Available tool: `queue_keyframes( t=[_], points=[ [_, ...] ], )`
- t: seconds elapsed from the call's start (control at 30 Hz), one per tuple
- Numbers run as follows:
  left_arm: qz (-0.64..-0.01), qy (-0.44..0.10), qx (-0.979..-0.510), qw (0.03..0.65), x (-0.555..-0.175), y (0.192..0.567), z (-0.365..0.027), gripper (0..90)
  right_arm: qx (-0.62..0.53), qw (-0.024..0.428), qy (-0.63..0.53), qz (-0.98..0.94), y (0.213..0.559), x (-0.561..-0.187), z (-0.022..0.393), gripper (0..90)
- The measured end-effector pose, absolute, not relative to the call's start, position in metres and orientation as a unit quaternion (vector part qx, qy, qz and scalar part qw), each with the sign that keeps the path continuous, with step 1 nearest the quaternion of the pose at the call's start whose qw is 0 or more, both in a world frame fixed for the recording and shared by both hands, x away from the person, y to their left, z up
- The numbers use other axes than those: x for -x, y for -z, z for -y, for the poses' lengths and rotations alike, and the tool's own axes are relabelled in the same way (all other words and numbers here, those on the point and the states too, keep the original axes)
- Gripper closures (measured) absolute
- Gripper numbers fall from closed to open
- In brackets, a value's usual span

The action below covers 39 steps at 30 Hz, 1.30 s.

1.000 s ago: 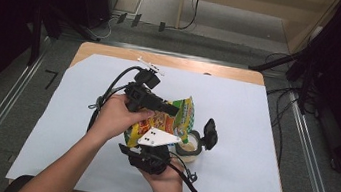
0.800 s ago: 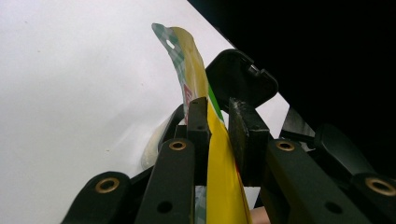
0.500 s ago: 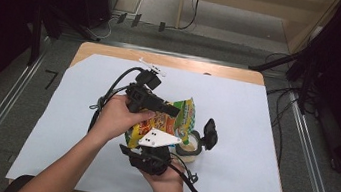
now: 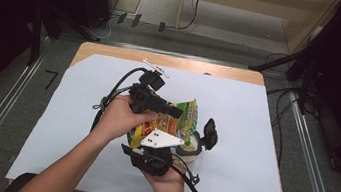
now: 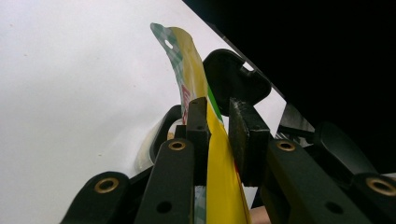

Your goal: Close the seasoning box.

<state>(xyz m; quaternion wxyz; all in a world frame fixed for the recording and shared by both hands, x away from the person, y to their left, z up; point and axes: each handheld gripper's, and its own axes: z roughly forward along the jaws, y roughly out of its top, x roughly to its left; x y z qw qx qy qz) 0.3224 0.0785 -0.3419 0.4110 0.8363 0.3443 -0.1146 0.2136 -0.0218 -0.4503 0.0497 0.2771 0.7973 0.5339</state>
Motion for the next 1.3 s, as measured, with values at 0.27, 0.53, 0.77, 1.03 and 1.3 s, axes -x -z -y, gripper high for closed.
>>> queue_keyframes(
  t=[0.27, 0.53, 0.77, 1.03, 1.3],
  points=[
    [-0.340, 0.115, -0.839, 0.408, -0.3216, 0.3426, -0.0730, 78.7, -0.283, 0.050, -0.534, -0.795, 0.4526, -0.2136, 0.0244, 71.3],
    [-0.335, 0.113, -0.843, 0.405, -0.3212, 0.3433, -0.0705, 78.8, -0.286, 0.052, -0.533, -0.795, 0.4538, -0.2139, 0.0262, 71.2],
    [-0.333, 0.113, -0.842, 0.408, -0.3197, 0.3425, -0.0699, 78.7, -0.288, 0.050, -0.533, -0.794, 0.4544, -0.2140, 0.0259, 71.1],
    [-0.334, 0.116, -0.842, 0.408, -0.3192, 0.3420, -0.0704, 78.8, -0.286, 0.052, -0.533, -0.794, 0.4548, -0.2143, 0.0254, 71.1],
    [-0.337, 0.124, -0.840, 0.407, -0.3197, 0.3425, -0.0707, 78.7, -0.284, 0.055, -0.532, -0.796, 0.4557, -0.2145, 0.0249, 71.0]
  ],
)
